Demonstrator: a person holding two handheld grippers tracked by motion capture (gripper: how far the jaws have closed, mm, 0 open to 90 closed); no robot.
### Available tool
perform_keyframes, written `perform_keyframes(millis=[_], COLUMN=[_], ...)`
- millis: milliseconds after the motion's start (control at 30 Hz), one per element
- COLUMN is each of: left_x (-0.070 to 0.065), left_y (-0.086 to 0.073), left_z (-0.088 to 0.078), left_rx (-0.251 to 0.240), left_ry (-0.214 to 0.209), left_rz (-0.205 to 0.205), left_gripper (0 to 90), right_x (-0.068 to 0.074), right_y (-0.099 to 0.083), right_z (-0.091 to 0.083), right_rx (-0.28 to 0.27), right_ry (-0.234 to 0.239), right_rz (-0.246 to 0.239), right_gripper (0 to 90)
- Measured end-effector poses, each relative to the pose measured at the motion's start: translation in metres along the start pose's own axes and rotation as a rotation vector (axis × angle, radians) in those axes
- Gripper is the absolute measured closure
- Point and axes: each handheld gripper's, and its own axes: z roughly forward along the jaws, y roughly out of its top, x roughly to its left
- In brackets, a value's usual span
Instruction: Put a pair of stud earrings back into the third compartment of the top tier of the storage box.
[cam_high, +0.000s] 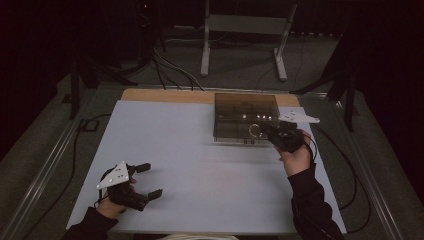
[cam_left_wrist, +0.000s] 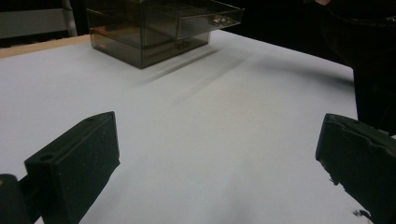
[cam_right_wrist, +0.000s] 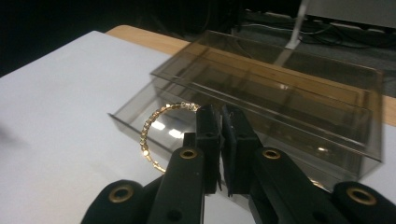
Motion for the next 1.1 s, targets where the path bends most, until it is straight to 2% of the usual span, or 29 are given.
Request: perform_keyframes(millis=[400,533,900,1100], left_x=[0.000,0.000,0.000,0.000], left_y=[0.000,0.000,0.000,0.000], left_z=[-0.001,-0.001,0.000,0.000], left_rx=[-0.003,-0.001,-0.002,-0.001], left_ry=[0.000,0.002,0.001,0.001], left_rz=[0.000,0.001,-0.001,0.000], left_gripper=[0.5,0.5,0.5,0.5], right_x=[-0.025,-0.033,-0.048,-0.051], right_y=[-0.001,-0.002,-0.010,-0.019], right_z=[-0.008,-0.007,0.009,0.027], right_rx=[-0.013,-0.015,0.028,0.085], right_ry=[-0.073,-0.084,-0.118,-0.135], right_rz=[0.044,0.066,0.100,0.099], right_gripper=[86.1,86.1,86.0,85.9])
